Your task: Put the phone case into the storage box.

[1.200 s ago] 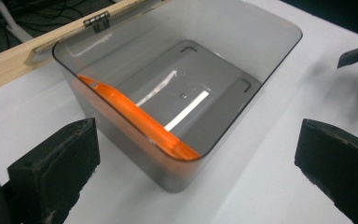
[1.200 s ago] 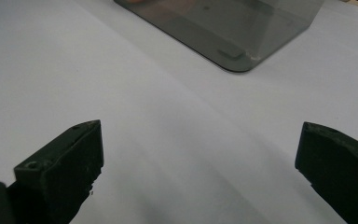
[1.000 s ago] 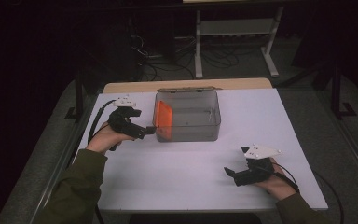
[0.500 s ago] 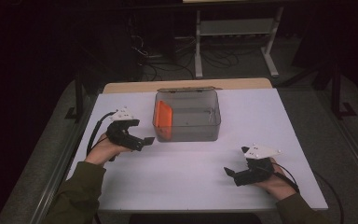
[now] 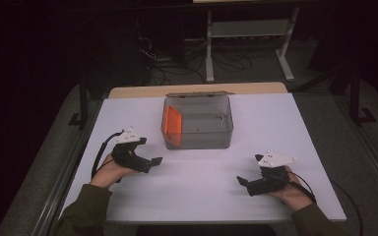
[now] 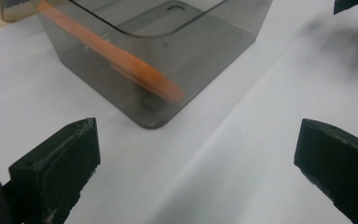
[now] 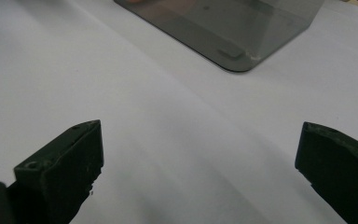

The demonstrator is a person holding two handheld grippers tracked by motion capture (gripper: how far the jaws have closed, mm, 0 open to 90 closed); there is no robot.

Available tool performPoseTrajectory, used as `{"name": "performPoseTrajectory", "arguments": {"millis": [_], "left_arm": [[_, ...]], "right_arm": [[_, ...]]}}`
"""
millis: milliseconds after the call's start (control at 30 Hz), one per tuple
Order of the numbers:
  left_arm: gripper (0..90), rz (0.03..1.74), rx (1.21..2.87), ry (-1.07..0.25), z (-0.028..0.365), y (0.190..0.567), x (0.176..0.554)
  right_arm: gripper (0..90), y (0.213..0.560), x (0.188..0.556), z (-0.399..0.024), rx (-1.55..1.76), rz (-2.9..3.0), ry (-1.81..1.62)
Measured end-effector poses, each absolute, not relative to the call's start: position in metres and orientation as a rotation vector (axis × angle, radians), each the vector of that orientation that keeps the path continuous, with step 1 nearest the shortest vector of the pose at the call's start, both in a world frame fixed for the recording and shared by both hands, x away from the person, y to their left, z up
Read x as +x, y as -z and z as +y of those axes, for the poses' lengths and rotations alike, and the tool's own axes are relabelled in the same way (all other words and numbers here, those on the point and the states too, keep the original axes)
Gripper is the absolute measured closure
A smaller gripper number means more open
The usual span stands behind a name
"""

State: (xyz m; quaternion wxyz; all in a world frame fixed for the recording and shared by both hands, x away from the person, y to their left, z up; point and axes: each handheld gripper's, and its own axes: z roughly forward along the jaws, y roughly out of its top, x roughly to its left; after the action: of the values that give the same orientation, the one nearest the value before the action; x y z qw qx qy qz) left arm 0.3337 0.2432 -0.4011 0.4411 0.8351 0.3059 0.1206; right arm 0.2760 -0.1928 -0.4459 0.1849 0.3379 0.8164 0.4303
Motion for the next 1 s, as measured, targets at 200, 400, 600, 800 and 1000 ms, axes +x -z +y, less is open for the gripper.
{"name": "performPoseTrajectory", "arguments": {"millis": [200,400,600,800,1000], "left_arm": [[0.0,0.760,2.083,-0.313,0.244,0.410,0.325],[0.0,0.766,2.075,-0.331,0.246,0.415,0.317],[0.0,0.773,2.067,-0.338,0.248,0.420,0.309],[0.0,0.781,2.052,-0.340,0.251,0.425,0.303],[0.0,0.789,2.043,-0.348,0.253,0.429,0.298]], "right_arm": [[0.5,0.446,0.276,-0.193,0.955,2.300,-1.213],[0.5,0.446,0.276,-0.193,0.955,2.301,-1.212],[0.5,0.446,0.276,-0.193,0.952,2.302,-1.211],[0.5,0.446,0.276,-0.193,0.950,2.304,-1.208],[0.5,0.446,0.276,-0.193,0.949,2.306,-1.205]]}}
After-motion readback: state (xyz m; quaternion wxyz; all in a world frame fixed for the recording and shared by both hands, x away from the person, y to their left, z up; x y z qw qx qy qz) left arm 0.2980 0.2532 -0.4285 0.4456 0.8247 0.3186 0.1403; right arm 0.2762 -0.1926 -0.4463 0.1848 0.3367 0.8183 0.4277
